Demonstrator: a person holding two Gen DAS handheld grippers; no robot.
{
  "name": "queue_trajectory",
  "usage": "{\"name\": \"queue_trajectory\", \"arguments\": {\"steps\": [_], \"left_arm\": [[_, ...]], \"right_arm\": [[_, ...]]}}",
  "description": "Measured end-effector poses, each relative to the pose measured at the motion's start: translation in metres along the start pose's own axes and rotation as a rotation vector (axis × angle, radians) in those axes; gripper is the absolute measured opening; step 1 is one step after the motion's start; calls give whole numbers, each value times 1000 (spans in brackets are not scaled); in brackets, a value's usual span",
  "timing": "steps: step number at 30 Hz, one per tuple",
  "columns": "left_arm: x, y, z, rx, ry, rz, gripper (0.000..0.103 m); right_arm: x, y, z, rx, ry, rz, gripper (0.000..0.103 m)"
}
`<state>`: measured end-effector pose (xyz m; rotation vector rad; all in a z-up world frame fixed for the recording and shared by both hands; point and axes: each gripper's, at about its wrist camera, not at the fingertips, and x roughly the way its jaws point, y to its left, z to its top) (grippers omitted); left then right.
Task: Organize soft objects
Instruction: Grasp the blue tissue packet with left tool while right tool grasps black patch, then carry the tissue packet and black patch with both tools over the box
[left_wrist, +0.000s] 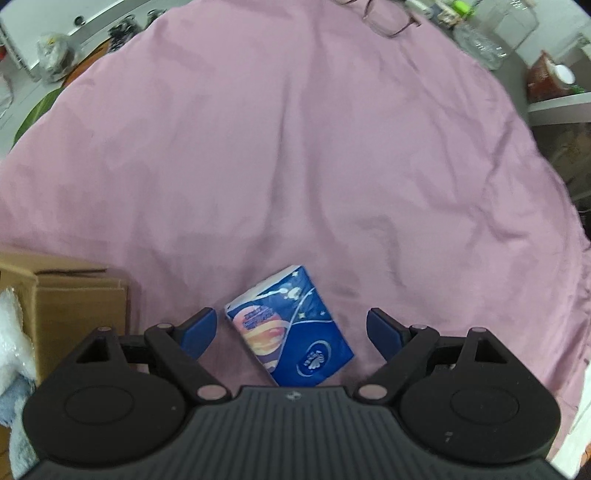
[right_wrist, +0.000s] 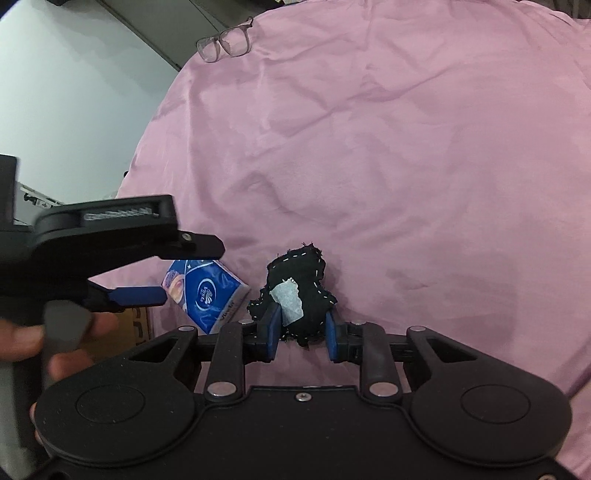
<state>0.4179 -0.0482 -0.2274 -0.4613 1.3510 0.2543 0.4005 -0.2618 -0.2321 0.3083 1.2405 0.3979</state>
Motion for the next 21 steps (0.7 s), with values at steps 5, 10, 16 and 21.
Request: {"name": "queue_trajectory", "arguments": {"steps": [5,10,16,21], "left_arm": [[17,-1,-7,0,70,15,78],[4,0,-20,16,24,6,54],[-20,0,-34,47,-8,-37,51],[-43,-5,-45,91,-29,-68,51]], "right_arm": [[-12,-5,-3,7,-6,-10,25],[-22,-6,-5,26,-26,-26,25],[-37,3,-10,12,-58,-25,25],[-55,13,-15,-14,-86,-31,25]]}}
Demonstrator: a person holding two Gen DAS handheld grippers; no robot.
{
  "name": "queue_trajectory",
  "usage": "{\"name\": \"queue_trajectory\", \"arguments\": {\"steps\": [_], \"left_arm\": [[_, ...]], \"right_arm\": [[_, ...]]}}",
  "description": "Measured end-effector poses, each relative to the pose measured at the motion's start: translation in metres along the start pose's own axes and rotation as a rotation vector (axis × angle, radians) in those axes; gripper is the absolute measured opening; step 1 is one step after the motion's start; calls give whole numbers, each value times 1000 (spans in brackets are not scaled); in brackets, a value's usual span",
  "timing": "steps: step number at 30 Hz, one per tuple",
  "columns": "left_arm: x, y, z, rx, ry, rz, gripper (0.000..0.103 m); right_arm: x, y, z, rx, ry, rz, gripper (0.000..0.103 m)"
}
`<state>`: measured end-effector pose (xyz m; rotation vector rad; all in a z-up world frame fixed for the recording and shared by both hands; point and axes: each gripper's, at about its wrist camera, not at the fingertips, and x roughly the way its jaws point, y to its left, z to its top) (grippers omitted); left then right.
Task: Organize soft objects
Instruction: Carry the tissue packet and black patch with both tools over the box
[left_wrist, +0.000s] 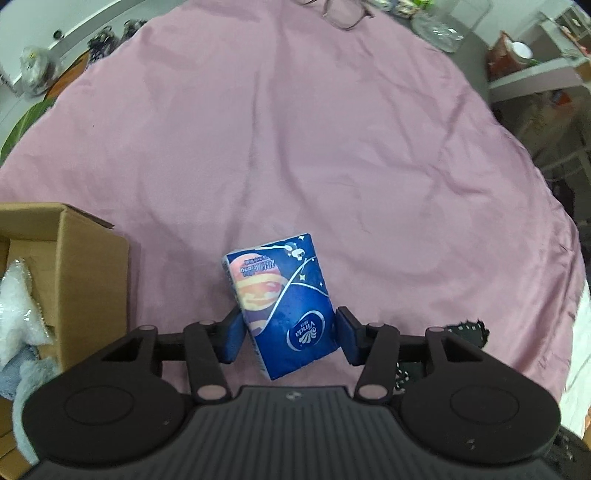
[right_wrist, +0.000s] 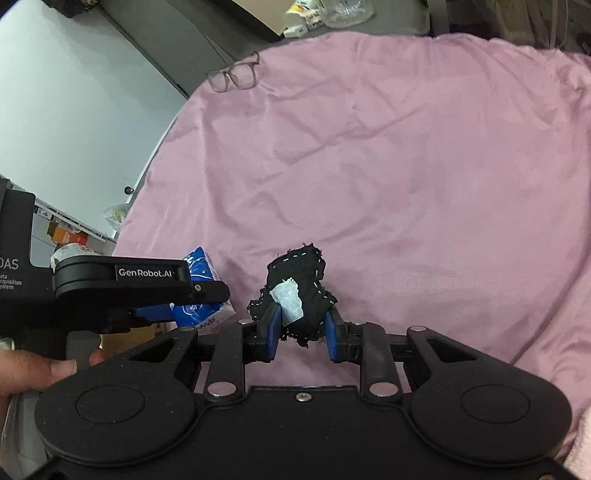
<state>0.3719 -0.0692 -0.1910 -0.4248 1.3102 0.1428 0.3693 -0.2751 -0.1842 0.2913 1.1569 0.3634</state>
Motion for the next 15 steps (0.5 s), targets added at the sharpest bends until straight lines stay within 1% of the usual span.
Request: {"name": "queue_trajectory", "arguments": {"steps": [9,15], "left_arm": [[-41,0,-22,52,-41,-45,51],[-65,10,-39,71,-65,-61,51]], "right_arm": [[-33,22,-13,-33,-56,6,25],[-49,38,-28,-49,-83,-2,26]]}}
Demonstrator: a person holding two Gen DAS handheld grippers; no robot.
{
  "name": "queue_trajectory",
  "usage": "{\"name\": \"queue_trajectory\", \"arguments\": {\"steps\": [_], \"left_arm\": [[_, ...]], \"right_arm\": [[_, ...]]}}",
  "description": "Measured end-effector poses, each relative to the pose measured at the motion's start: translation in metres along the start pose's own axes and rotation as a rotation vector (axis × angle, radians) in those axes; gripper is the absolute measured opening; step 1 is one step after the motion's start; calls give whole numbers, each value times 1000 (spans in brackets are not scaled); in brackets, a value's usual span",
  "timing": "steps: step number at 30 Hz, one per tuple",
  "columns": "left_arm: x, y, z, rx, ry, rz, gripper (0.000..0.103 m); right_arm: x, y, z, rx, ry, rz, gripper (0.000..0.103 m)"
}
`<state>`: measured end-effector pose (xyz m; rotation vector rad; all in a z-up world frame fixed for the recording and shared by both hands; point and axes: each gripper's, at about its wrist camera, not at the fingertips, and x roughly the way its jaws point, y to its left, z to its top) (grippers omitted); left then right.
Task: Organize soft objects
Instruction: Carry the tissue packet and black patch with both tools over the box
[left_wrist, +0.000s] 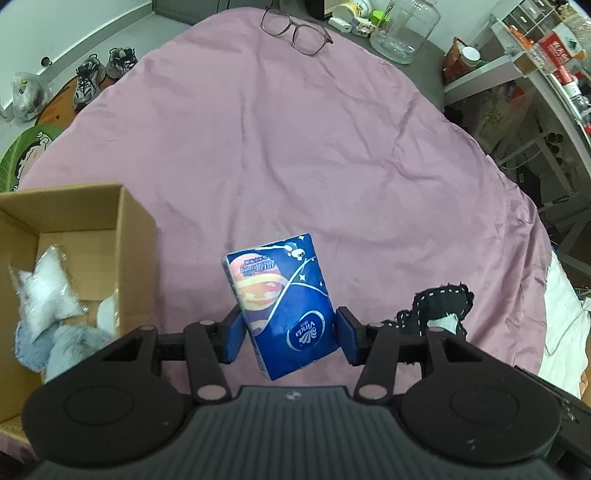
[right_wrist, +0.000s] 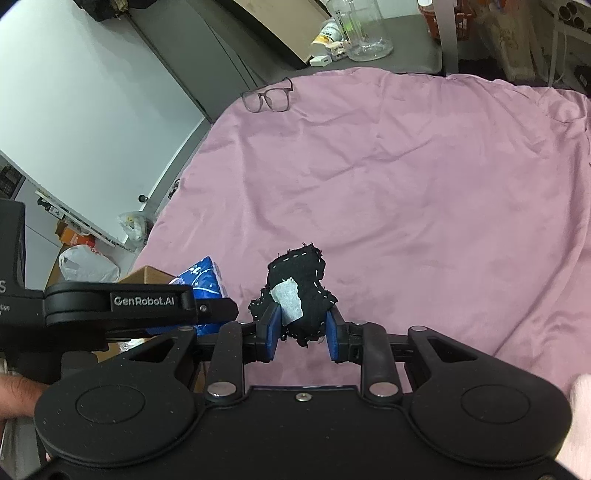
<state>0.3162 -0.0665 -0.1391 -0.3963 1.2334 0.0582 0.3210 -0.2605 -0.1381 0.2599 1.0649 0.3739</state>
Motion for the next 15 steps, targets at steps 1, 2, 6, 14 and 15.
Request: {"name": "queue_trajectory", "arguments": {"steps": [1,2,6,14,15], "left_arm": [[-4,2,-3,2,-3,-2,51],[-8,3,-6,3,-6,-4,51],[-20,9,-17,13,-18,-13,51],[-41,26,-33,16,-40,-26,51],[-44,29,-34,14,-43,-27,51]], "right_arm": [[-3,2,-3,0,-3,2,26],[-6,5,-5,-1,-6,3,26],[-16,14,-14,-12,-22,11,26],[-26,38,-30,-24,-39,33,26],[-27,41,-32,-27,-41,35,26]]}}
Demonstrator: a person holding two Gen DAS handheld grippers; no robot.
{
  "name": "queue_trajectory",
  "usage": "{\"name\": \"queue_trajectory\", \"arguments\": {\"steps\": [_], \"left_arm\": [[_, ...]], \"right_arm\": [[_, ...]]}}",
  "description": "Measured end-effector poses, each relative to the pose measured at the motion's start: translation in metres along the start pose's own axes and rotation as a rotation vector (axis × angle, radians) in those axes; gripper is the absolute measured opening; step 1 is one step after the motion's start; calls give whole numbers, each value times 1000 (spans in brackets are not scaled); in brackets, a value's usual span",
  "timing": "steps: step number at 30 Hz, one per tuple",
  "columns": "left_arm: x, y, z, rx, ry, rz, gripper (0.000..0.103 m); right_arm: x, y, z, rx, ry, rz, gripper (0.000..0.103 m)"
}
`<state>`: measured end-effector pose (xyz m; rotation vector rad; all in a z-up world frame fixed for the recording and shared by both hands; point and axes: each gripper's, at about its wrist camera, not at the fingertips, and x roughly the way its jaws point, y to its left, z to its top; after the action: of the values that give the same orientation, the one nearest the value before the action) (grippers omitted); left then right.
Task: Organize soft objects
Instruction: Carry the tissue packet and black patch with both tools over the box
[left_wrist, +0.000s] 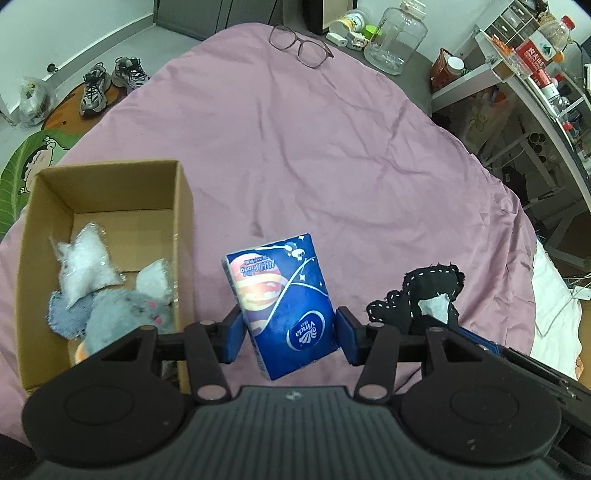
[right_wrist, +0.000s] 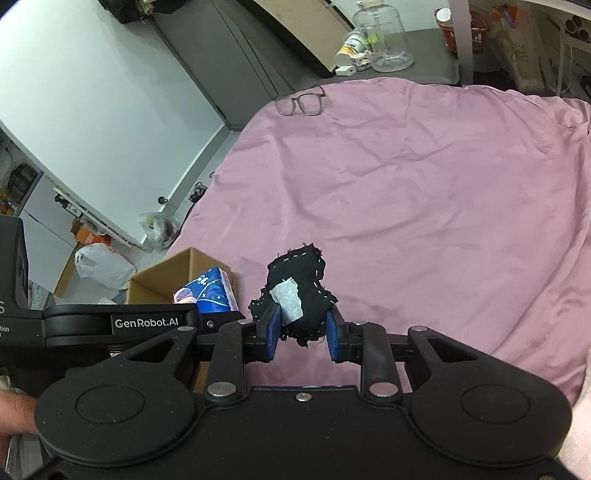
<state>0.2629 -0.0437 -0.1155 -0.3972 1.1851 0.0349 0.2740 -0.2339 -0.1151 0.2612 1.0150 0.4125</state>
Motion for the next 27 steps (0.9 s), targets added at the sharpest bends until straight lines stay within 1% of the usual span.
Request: {"name": "queue_trajectory", "arguments": {"steps": [12,21,27], "left_arm": [[-23,30,-11,-21,-25,-9,51],[-35,59,-13,-50,-45,-3,51],[-39,79,-14,-68,-47,3,51]], "right_arm": [[-1,36,-11,-36,-7,11,26],[7,67,-18,-80,6,24,26],[16,81,-21,-82,10,32,26]]}}
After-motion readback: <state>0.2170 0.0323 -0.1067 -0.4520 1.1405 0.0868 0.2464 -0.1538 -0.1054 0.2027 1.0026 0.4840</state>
